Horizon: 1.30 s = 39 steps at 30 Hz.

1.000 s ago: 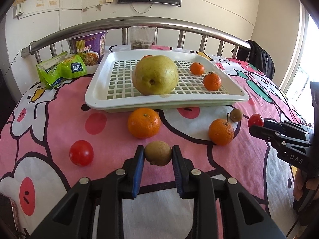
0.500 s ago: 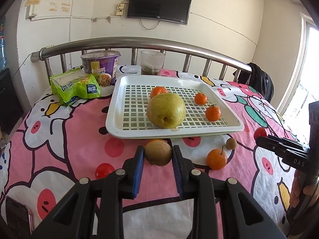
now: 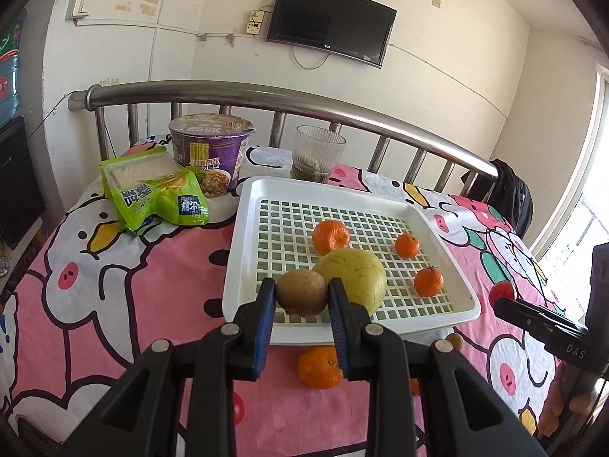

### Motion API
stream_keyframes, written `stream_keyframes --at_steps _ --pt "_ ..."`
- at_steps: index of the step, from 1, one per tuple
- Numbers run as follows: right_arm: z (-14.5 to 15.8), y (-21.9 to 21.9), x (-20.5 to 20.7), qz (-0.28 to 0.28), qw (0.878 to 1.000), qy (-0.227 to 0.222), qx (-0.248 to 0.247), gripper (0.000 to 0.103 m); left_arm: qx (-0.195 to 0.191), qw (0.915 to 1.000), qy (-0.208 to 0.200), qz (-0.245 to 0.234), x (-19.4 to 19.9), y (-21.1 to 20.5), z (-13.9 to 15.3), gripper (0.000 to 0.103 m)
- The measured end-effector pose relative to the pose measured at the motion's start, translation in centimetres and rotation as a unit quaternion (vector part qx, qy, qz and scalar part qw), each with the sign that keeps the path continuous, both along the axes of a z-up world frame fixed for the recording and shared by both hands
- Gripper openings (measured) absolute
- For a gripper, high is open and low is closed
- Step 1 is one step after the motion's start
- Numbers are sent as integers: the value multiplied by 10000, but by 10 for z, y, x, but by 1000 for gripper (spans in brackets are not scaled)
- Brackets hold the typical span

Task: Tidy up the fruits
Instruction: 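Carry kiwi and tomato over the tray and open both tools to release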

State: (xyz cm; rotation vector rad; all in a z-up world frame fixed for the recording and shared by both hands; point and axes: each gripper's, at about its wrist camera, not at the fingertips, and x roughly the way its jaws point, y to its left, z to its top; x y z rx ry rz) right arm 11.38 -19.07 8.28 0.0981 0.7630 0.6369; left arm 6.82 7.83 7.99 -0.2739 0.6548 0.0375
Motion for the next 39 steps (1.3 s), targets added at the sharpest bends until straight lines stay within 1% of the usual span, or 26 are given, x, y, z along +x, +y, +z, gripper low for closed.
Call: stream_keyframes --at_steps 4,7,10,14,19,24,26,31,32,33,34,35,36,37,38,39 --pt "-3 14 13 34 10000 83 -4 27 -44 9997 224 22 17 3 -13 30" --pt "-9 26 22 63 9998 178 -42 27 14 9993 357 104 29 4 -23 30" --pt "-19 37 31 78 9995 279 -144 27 61 9986 485 178 37 6 -31 30" --pt "-36 51 39 102 9984 407 -373 27 114 9979 620 134 44 5 -43 30" --pt "-51 62 45 127 9965 440 -700 27 174 9971 740 93 51 3 -52 30" --pt "-58 66 51 129 9952 477 -843 27 283 9958 868 23 57 -3 -61 30" --pt "-59 65 53 102 9952 492 -843 27 378 9955 867 18 58 -6 -62 30" --pt "-61 64 55 -8 9946 454 -934 29 413 9956 841 -3 58 -7 -63 30" --pt "-61 64 55 -9 9946 452 -935 30 415 9956 837 -14 58 -7 -62 32" --pt "-60 63 56 -2 9946 445 -936 33 416 9958 821 -10 57 -7 -61 35" --pt "-60 63 55 5 9949 438 -907 43 407 9960 792 -6 55 -6 -60 37" --pt "-58 61 54 6 9955 432 -846 54 371 9964 767 -26 54 -6 -58 41" --pt "-55 59 52 -4 9962 419 -760 60 362 9964 764 17 52 -4 -56 50" --pt "-51 57 49 1 9972 366 -652 69 326 9970 702 44 49 -3 -52 54" --pt "-45 55 45 18 9981 270 -546 71 236 9980 587 25 44 -1 -46 63" --pt "-37 53 40 35 9988 149 -457 71 152 9988 470 9 39 0 -41 79"
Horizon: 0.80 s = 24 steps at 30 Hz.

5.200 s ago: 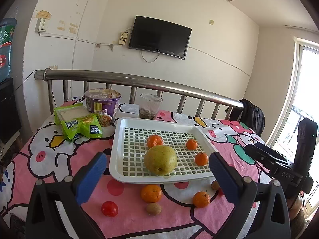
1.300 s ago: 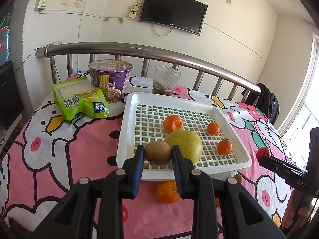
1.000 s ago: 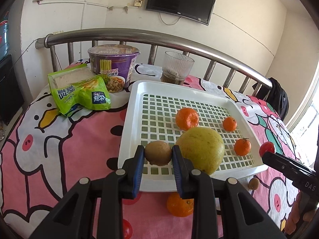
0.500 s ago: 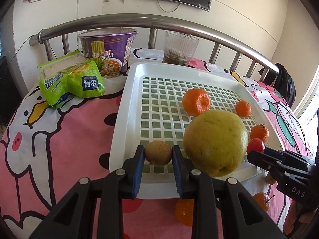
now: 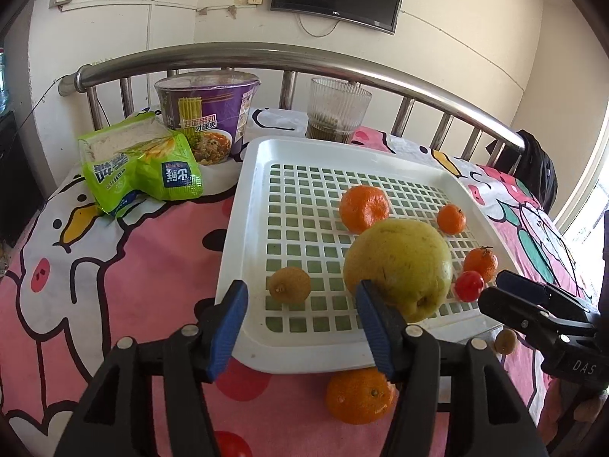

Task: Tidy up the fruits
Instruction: 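Carry kiwi and tomato over the tray and open both tools to release, then withdraw both open tools from the tray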

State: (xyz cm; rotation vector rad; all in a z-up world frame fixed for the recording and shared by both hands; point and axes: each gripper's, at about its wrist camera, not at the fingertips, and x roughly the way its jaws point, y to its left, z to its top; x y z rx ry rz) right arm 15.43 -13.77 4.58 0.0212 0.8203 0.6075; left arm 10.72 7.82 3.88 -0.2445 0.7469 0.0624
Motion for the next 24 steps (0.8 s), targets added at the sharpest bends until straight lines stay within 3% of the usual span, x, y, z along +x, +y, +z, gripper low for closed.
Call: stream_keyframes --at_steps 2,3,8,11,17,21,24 --pt "16 -6 -10 8 9994 -274 211 79 -87 9990 -423 86 -14 3 16 95" --pt "25 -10 -15 -20 9985 -429 341 82 -78 9980 -611 134 -21 4 23 98" --pt "58 -28 -38 -242 9908 -1137 688 99 -197 9920 -1245 108 -47 6 55 103" --pt "70 -35 -48 -411 9860 -1488 627 101 -187 9893 -1444 5 -56 -1 65 103" --pt "78 -51 -66 -631 9779 -1921 538 103 -38 9866 -1601 -304 -71 -20 62 103" --pt "73 -63 -71 -723 9770 -1916 589 103 206 9875 -1498 -454 -75 -32 54 103" --pt "68 -68 -73 -672 9791 -1855 500 103 124 9885 -1409 -531 -76 -37 48 103"
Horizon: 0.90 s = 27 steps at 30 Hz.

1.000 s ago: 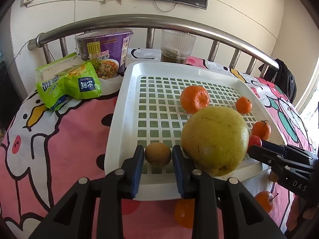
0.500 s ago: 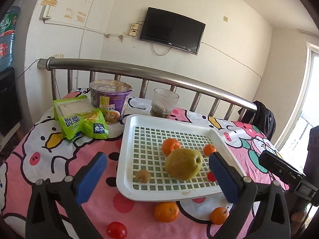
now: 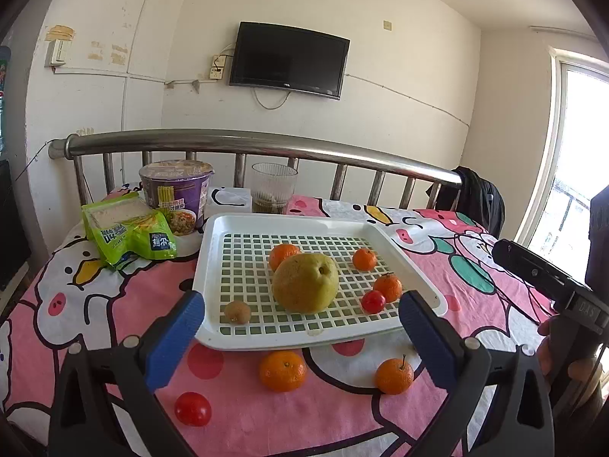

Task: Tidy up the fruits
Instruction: 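Withdraw both open tools from the tray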

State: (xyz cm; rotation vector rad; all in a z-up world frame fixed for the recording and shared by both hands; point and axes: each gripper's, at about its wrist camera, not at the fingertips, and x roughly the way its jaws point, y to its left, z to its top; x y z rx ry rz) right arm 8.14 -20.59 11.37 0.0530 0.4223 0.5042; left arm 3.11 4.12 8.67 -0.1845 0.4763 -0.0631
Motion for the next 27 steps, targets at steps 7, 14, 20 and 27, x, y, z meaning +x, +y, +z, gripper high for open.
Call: stream_keyframes --at_steps 7,14,20,27 --pt "-14 0 -3 70 9996 96 -247 103 370 9985 324 -222 2 -22 -21 103" --pt "-40 4 1 92 9971 459 -604 103 502 9964 645 -223 8 -27 -35 103" --pt "-48 8 3 71 9953 614 -751 103 522 9947 881 -89 14 -24 -45 103" --pt "-55 2 8 -72 9937 813 -774 103 563 9931 1027 -63 17 -25 -51 103"
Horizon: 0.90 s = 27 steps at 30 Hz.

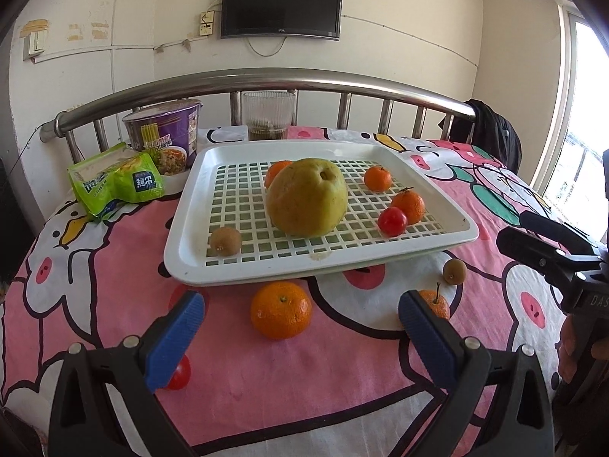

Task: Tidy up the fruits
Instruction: 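Withdraw both open tools from the tray, then lower both open tools toward the mandarins on the cover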

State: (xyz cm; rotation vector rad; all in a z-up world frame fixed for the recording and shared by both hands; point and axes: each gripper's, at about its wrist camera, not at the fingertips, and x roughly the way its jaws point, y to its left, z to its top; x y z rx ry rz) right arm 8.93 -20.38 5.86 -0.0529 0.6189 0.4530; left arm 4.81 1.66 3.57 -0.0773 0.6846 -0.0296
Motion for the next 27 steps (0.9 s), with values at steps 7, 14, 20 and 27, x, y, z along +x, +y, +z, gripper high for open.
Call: stream_keyframes --at_steps 7,14,20,27 --pt "-14 1 10 -45 9989 427 -188 103 59 9998 165 50 6 0 -7 103" --pt "-26 -4 19 -138 9965 807 -160 99 -153 9989 436 99 12 8 -16 102" --pt "-34 3 22 -109 9943 993 -361 80 -271 9980 562 112 17 10 -21 92" --pt "-43 13 24 46 9917 1152 -576 54 -304 9967 747 67 26 9 -28 69"
